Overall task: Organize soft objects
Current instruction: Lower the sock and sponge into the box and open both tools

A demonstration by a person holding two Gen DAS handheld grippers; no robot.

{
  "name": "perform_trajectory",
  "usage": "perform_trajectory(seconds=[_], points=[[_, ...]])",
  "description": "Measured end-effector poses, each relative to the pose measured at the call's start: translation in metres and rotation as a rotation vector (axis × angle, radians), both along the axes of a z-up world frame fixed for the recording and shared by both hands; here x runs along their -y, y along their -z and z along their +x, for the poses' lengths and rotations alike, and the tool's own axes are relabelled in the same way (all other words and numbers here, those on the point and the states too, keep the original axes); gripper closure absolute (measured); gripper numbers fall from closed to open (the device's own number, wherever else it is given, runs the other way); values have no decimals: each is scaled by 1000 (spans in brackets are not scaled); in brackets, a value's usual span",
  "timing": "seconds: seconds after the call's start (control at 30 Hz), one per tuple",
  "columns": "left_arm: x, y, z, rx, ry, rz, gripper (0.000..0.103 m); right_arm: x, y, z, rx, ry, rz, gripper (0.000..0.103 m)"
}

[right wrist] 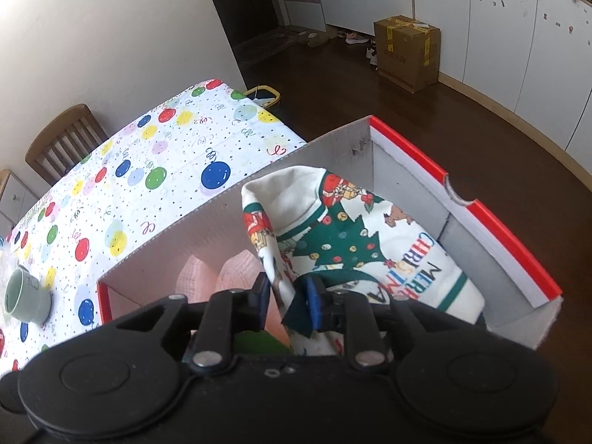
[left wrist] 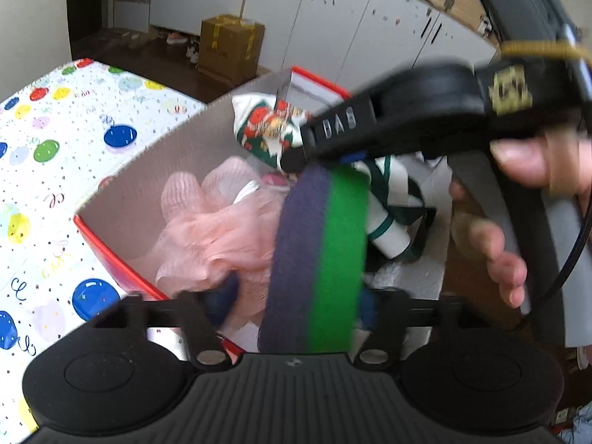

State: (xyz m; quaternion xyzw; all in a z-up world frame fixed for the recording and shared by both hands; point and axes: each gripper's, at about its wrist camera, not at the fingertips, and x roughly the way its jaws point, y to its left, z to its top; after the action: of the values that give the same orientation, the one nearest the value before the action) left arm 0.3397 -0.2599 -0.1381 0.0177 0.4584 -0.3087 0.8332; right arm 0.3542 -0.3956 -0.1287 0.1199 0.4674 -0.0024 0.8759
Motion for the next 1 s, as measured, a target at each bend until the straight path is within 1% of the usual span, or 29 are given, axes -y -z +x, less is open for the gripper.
perform_trajectory(seconds=[0.13, 0.2, 0.3, 0.37, 0.4, 0.5, 0.6, 0.63, 0.73, 0.83, 0.93, 1.0], points=[[-4, -5, -2, 8, -2, -19, 32, 0, -2, -8, 5, -3, -25, 73], [-6, -7, -3, 8, -1, -24, 32, 3, -4, -13, 15, 6, -16, 70], [-10, -13, -6, 29, -10, -20, 32, 6, -9, -18, 28, 14, -2, 63], [-14, -19, -10, 42, -16, -23, 32, 6, -12, -23, 39, 9, -3, 52], [-16, -22, -11, 44, -18, -28, 32, 5, -14, -25, 46, 5, -6, 50], [-25, -29, -15, 49, -20, -46, 32, 2, -23, -33, 72, -8, -17, 47], [-36, -36, -20, 65, -38, -61, 28, 0, -33, -40, 97, -14, -24, 43], [-39, -38, -22, 66, -43, -69, 28, 0, -37, -44, 107, -17, -27, 40], [-52, -46, -27, 75, -61, -89, 28, -3, -45, -52, 133, -28, -46, 37], [-64, -52, -31, 77, -86, -105, 28, -6, -49, -56, 153, -36, -81, 30], [-76, -57, -35, 85, -112, -110, 28, -6, -52, -58, 157, -32, -89, 29], [-85, -60, -38, 93, -127, -107, 28, -7, -54, -60, 167, -34, -97, 25]])
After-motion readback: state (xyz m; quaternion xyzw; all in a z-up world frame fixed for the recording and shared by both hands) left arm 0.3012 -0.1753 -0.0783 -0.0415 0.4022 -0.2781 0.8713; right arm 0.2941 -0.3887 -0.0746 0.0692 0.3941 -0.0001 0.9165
